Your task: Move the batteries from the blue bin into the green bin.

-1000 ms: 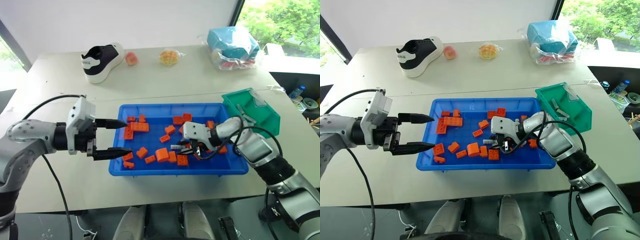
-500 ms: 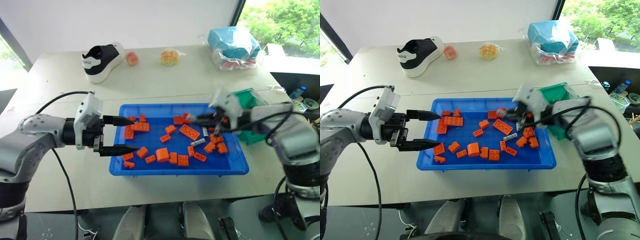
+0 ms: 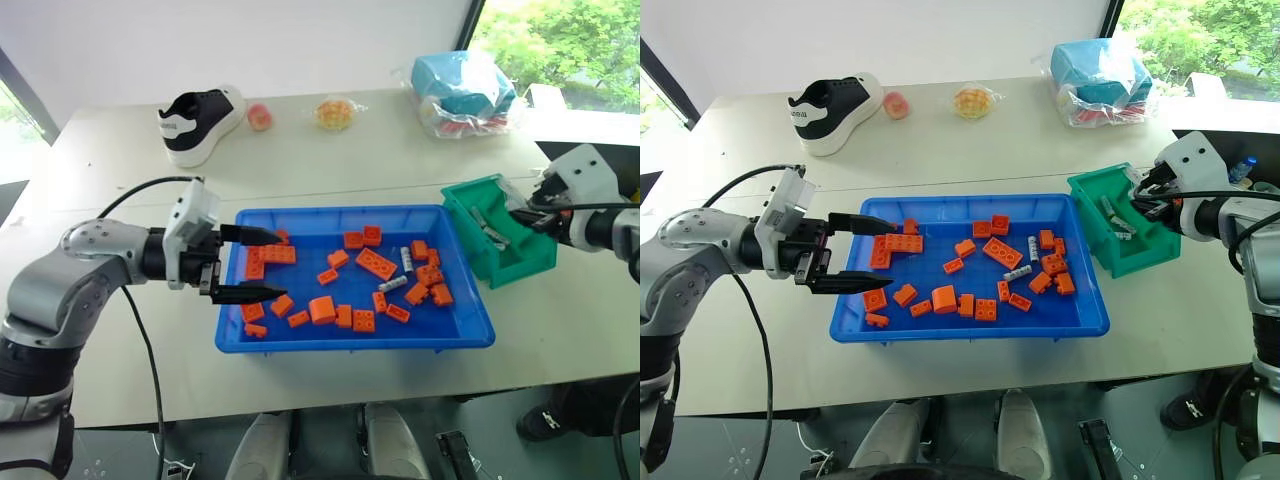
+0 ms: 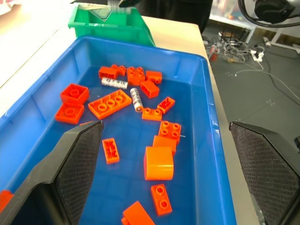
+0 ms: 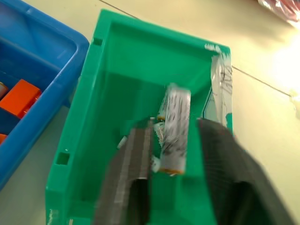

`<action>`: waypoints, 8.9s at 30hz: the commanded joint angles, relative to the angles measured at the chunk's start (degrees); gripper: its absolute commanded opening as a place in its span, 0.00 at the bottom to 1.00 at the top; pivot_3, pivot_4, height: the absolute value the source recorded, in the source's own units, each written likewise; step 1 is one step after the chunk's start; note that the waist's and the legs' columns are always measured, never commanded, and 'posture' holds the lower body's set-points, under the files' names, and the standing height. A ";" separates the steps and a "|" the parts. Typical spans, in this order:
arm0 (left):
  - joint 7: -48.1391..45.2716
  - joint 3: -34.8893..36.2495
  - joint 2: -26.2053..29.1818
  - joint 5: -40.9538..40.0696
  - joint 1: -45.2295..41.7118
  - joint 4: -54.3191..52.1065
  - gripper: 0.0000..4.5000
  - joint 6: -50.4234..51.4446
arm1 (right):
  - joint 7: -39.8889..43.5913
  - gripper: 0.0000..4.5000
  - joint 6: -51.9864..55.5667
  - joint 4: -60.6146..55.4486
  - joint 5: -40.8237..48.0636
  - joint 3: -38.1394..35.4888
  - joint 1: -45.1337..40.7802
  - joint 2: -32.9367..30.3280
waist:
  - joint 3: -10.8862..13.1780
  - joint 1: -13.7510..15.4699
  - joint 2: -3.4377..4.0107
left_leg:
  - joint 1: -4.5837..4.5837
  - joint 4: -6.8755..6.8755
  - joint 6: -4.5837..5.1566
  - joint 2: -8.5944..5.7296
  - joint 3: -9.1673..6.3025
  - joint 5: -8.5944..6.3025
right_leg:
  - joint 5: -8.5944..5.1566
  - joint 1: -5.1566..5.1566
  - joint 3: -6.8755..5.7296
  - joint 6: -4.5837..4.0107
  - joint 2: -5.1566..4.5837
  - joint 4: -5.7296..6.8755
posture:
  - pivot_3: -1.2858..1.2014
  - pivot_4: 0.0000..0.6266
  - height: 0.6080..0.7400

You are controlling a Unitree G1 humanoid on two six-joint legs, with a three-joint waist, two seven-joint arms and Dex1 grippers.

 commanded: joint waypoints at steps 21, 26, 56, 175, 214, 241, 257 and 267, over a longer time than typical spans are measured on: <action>0.51 1.79 0.06 -1.21 0.71 -4.76 1.00 1.06 | 29.32 0.90 -26.48 5.45 0.41 29.00 -10.18 6.51 | 0.05 -0.01 -0.02 | -0.01 0.13 0.00 0.00 -0.05 0.00 | 0.00 0.07 -0.03 0.03 0.06 -0.01 | 0.52 0.24 0.92; 2.35 3.72 0.79 -2.39 2.99 -7.00 1.00 1.94 | 30.80 0.90 -29.49 7.00 -1.64 30.63 -9.10 7.42 | 0.05 -0.03 -0.02 | -0.01 0.14 0.00 0.01 -0.07 0.00 | 0.00 0.06 -0.03 0.03 0.08 0.01 | 0.52 0.24 0.92; 0.72 0.21 -1.04 -1.15 -1.68 -2.97 1.00 0.27 | 24.11 0.55 -21.59 -2.24 -0.89 23.40 -4.05 7.55 | 0.05 0.05 -0.03 | 0.00 0.21 -0.01 0.00 -0.08 -0.01 | 0.00 0.11 -0.03 0.03 0.07 0.03 | 0.52 0.24 0.92; -0.70 -2.67 -1.92 -1.96 -3.28 -3.30 1.00 0.73 | 12.33 0.01 6.90 -17.43 0.40 -5.94 5.45 -0.32 | 0.06 1.85 -0.10 | 0.04 0.48 0.17 -0.01 -0.22 -0.15 | -0.13 0.61 -0.18 -0.13 -0.06 -0.49 | 0.52 0.24 0.92; 2.38 -0.71 -2.66 -1.95 -2.44 -5.94 1.00 1.47 | -28.69 0.78 35.68 -34.34 14.86 -8.87 9.61 37.83 | 0.08 1.10 0.02 | -0.04 0.46 0.29 -0.03 -0.27 -0.20 | 0.03 0.56 -0.14 0.11 0.09 -0.67 | 0.52 0.24 0.92; 4.31 -0.36 -2.88 -2.89 -3.50 -6.81 1.00 1.63 | -33.15 0.04 34.10 -21.96 13.72 -2.37 7.40 40.30 | 0.03 0.97 0.01 | 0.10 0.44 0.29 -0.04 -0.27 -0.20 | -0.03 0.71 -0.15 0.01 0.11 -0.68 | 0.52 0.24 0.92; 3.57 -1.75 -4.28 -1.62 -4.17 -4.98 1.00 -0.38 | -30.63 0.04 35.68 -29.12 17.95 -8.35 0.67 33.10 | 0.08 1.33 0.07 | 0.05 0.36 0.30 -0.05 -0.27 -0.20 | -0.03 0.67 -0.16 0.03 0.09 -0.75 | 0.52 0.24 0.92; 1.36 -2.56 -5.03 -0.41 -5.82 -3.09 1.00 -1.29 | -32.40 0.80 35.68 -29.46 18.10 -5.01 6.73 36.17 | 0.09 0.96 0.08 | 0.05 0.24 0.30 -0.03 -0.24 -0.20 | 0.02 0.60 -0.14 0.10 0.09 -0.77 | 0.52 0.24 0.92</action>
